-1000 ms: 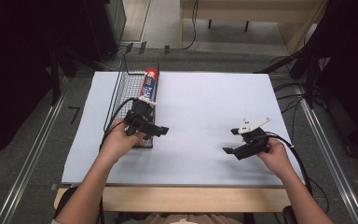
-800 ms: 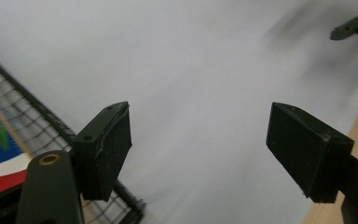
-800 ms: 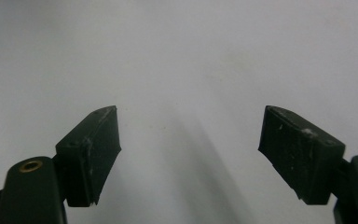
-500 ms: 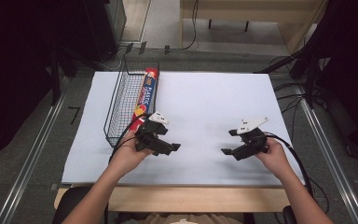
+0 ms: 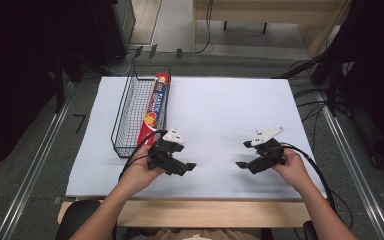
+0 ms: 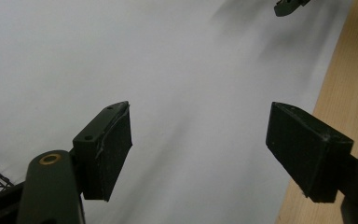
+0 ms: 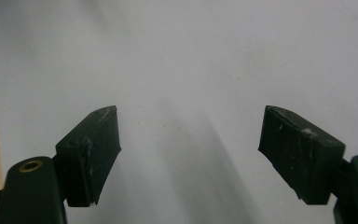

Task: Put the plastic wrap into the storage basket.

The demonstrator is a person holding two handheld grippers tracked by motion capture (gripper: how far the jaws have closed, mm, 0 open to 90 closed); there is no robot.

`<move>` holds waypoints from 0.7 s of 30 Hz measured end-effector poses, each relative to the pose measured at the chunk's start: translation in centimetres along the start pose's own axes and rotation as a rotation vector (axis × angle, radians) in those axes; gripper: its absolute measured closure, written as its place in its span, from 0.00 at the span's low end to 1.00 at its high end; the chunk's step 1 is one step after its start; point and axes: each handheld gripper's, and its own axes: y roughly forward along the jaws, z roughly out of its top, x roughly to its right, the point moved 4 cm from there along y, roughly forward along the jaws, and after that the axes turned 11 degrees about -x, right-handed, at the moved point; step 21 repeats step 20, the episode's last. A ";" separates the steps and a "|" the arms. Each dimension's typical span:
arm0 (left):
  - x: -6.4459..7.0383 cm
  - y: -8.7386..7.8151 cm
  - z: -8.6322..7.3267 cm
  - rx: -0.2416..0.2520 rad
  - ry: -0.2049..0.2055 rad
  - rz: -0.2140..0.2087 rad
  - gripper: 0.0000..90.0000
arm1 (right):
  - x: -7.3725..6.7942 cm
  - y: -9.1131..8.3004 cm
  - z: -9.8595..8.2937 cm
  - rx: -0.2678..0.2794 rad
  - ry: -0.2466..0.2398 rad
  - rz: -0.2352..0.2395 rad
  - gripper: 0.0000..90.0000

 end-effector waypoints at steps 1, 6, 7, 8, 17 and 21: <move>0.0 0.0 0.0 0.002 -0.004 0.001 0.26 | 0.0 0.0 0.0 -0.002 -0.002 0.001 0.23; 0.1 0.3 -0.2 -0.003 0.013 -0.017 0.26 | 0.0 0.2 0.0 -0.010 -0.004 0.002 0.23; 0.1 0.3 -0.2 -0.003 0.013 -0.017 0.26 | 0.0 0.2 0.0 -0.010 -0.004 0.002 0.23; 0.1 0.4 -0.2 -0.012 0.018 -0.017 0.26 | -0.1 0.3 0.0 -0.013 -0.007 0.004 0.23; -0.1 1.2 -0.6 -0.042 0.020 -0.041 0.27 | 0.0 0.3 -0.1 -0.019 -0.022 0.004 0.23; 0.1 2.0 -0.8 -0.063 0.030 -0.040 0.26 | -0.1 0.5 -0.2 -0.034 -0.025 0.005 0.23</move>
